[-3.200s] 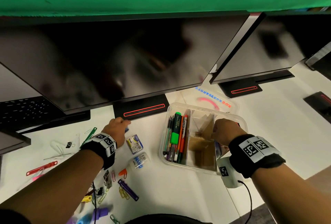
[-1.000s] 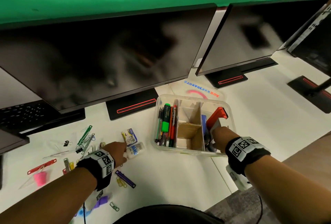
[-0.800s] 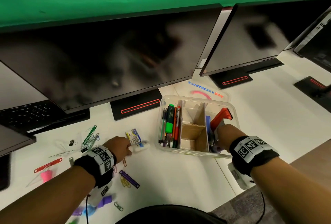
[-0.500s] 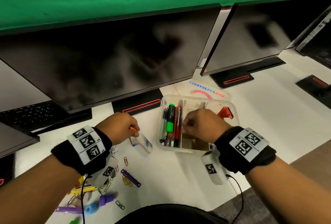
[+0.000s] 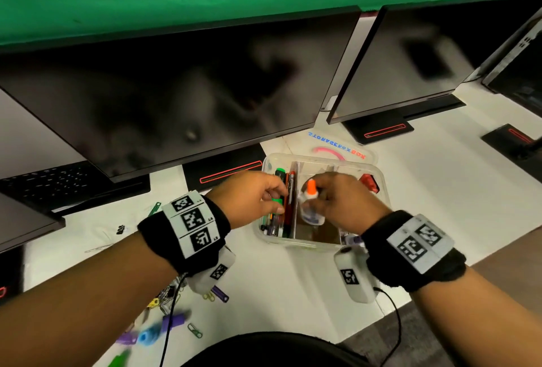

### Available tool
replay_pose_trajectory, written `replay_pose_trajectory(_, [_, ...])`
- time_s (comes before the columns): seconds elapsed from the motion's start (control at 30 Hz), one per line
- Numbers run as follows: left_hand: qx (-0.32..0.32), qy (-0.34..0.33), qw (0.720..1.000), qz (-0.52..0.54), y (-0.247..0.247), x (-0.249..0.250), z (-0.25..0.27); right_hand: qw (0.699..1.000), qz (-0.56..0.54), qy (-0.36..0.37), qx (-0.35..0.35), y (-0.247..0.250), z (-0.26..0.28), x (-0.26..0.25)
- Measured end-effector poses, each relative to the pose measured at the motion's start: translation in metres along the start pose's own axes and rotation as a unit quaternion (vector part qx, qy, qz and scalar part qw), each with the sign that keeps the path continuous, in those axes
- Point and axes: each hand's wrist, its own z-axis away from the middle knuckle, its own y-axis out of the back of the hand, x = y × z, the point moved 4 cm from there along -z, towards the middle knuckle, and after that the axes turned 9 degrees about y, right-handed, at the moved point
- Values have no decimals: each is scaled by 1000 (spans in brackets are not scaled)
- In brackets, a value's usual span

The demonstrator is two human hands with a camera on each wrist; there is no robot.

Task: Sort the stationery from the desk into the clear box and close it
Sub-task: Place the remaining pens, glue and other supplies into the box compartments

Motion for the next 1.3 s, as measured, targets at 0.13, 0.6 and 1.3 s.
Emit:
replay_pose_trajectory(0.13, [-82,-29,982,-166,-26,-13,-5,995,21,-83,43,40,8,40])
replay_pose_trajectory(0.6, [-153,-15,972,-179,-52,-29,-7,956,126,-215,-154,-36,9,99])
replay_pose_trajectory(1.3, [-73,179,973,-126,-69,-170,-42,986,45,-148,67,-58,43,101])
